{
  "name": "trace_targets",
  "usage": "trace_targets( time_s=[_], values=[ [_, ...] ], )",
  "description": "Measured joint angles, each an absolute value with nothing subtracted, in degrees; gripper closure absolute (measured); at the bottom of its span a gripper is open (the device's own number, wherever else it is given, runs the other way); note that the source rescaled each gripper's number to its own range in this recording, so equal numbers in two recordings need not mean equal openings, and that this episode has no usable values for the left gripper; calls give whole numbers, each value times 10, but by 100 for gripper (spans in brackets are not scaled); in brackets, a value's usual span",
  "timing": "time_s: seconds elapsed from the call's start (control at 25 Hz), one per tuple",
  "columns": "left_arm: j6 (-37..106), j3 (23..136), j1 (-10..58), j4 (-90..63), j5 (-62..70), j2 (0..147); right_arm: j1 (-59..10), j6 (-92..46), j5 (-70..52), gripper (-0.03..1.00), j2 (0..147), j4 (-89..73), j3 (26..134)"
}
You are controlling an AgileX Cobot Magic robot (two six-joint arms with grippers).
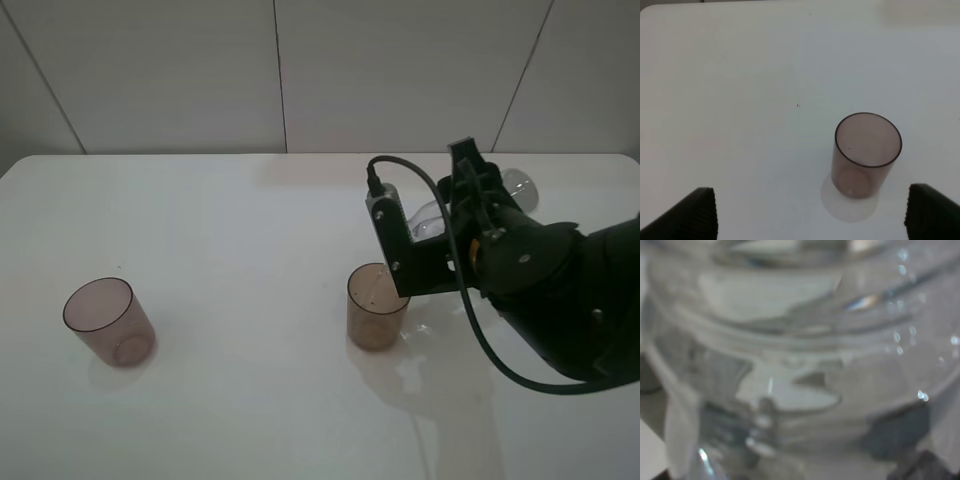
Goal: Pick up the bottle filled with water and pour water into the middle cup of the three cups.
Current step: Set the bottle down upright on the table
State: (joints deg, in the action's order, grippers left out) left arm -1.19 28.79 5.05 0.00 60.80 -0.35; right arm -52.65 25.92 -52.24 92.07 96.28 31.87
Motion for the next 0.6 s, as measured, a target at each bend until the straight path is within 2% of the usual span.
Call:
trace_targets(
  time_s=[0.6],
  values=[
    [-12,288,50,0,608,-3,-526,242,-548,95,921,977,319]
  ],
)
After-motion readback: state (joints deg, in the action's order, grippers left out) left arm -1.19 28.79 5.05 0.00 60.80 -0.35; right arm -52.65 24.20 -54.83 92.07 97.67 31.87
